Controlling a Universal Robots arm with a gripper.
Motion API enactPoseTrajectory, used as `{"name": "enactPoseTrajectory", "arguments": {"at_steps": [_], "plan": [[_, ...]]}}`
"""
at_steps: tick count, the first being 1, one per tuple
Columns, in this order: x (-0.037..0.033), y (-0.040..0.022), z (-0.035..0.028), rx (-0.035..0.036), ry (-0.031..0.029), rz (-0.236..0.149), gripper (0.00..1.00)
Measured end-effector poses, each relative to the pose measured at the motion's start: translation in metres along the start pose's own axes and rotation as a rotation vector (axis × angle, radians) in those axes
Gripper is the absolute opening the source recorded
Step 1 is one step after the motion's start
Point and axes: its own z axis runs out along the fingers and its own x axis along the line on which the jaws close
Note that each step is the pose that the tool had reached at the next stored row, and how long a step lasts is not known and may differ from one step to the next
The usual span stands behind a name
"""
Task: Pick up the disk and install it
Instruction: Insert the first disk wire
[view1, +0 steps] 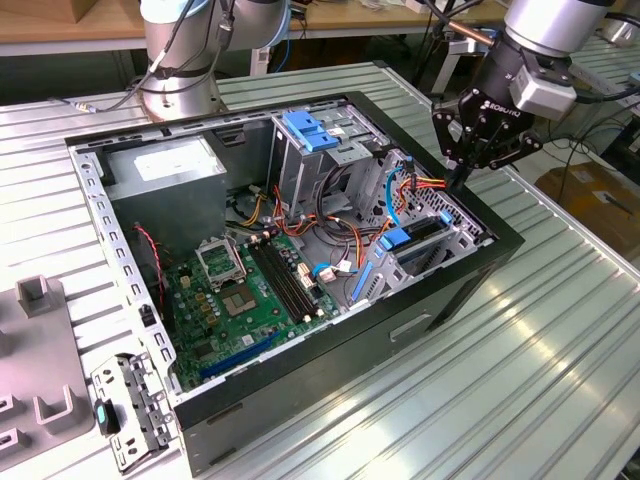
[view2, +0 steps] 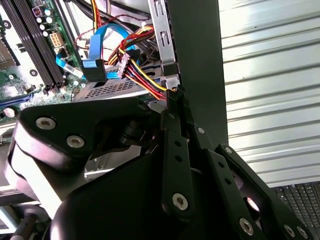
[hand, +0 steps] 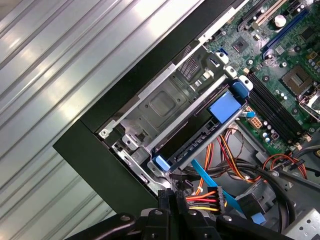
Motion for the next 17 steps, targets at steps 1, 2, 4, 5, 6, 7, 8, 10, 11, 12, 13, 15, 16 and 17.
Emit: {"name": "enactPoseTrajectory", "arguments": {"at_steps": [1,2,4,5,6,7,8,10,11,12,13,15,16,17], "plan": [[0.0000,0.0000,0.0000,0.0000,-0.0001,0.011,0.16],[0.0000,0.0000,0.0000,-0.0001,-0.0002,0.025,0.16],[0.0000,0.0000,0.0000,-0.0002,-0.0006,0.069,0.16],[0.0000,0.0000,0.0001,-0.0002,-0.0008,0.080,0.16],[0.0000,0.0000,0.0001,-0.0003,-0.0008,0.080,0.16],[0.0000,0.0000,0.0001,-0.0002,-0.0008,0.080,0.16],[0.0000,0.0000,0.0001,-0.0002,-0.0008,0.080,0.16],[0.0000,0.0000,0.0001,-0.0002,-0.0008,0.080,0.16],[0.0000,0.0000,0.0001,-0.0003,-0.0008,0.080,0.16],[0.0000,0.0000,0.0001,-0.0002,-0.0008,0.080,0.16],[0.0000,0.0000,0.0001,-0.0002,-0.0009,0.081,0.16],[0.0000,0.0000,0.0001,-0.0004,-0.0014,0.135,0.16],[0.0000,0.0000,0.0001,-0.0004,-0.0018,0.164,0.16],[-0.0001,0.0001,0.0001,-0.0005,-0.0019,0.181,0.16]]}}
